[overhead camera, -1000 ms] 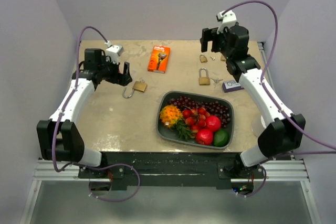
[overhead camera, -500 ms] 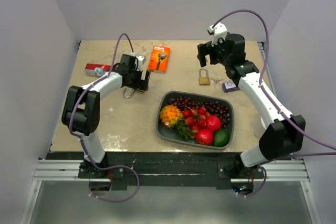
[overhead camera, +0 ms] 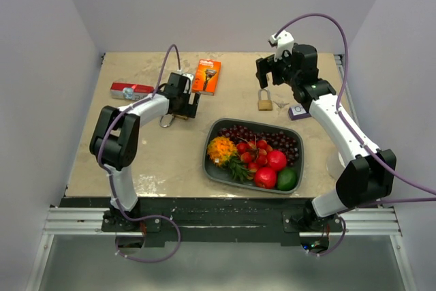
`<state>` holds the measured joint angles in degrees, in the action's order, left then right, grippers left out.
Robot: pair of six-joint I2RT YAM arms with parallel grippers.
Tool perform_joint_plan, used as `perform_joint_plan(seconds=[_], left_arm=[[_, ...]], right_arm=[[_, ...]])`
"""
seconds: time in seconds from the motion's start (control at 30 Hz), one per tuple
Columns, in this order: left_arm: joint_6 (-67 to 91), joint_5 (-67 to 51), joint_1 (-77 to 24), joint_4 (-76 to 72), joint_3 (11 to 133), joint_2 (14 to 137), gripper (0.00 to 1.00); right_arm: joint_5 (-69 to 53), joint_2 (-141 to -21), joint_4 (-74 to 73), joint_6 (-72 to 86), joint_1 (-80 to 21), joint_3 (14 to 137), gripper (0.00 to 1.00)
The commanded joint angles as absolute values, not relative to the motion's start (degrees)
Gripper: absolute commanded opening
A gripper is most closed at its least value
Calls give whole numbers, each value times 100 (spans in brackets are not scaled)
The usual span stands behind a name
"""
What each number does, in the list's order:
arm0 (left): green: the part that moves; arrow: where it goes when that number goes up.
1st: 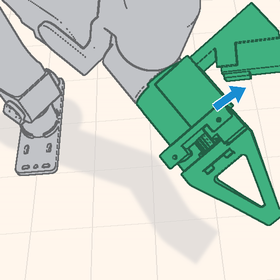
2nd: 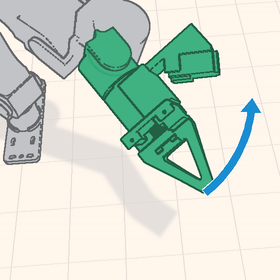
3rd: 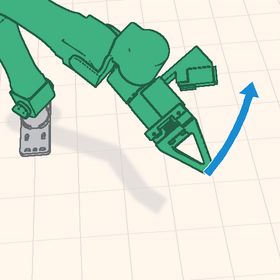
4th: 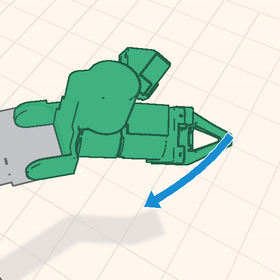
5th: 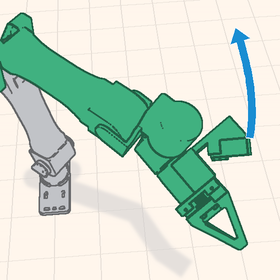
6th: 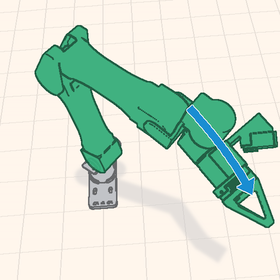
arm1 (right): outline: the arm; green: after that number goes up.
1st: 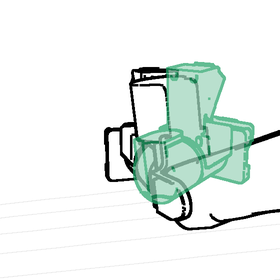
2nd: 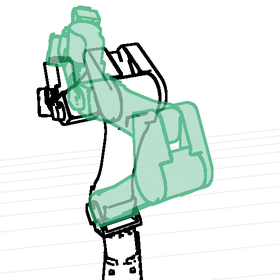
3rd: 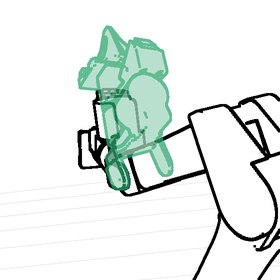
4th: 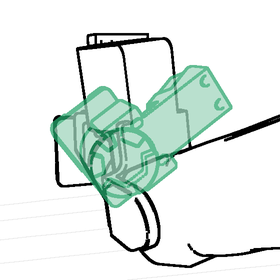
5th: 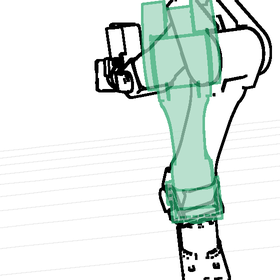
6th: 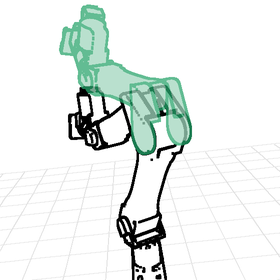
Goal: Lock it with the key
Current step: Pick up the lock from the center of the board.
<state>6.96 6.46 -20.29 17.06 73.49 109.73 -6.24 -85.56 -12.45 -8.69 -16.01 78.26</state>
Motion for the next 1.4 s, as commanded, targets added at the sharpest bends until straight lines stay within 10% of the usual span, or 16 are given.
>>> perform_joint_plan(seconds=[0.0, 0.43, 1.07, 1.37], left_arm=[[870, 949, -2030, 1380, 7321, 11048, 98], [1098, 220, -2004, 1336, 7058, 11294, 83], [177, 414, -1934, 1002, 6496, 10012, 0], [-1730, -350, -1925, 809, 5416, 8184, 0]], right_arm=[[-747, -8429, -1143, -914, -1591, 7884, 99], [-844, -8438, -1239, -949, -1591, 7919, 99], [-2659, -8946, -1968, -730, -1582, 8367, 99], [-4262, -9465, -1688, -89, -1626, 8402, 99]])
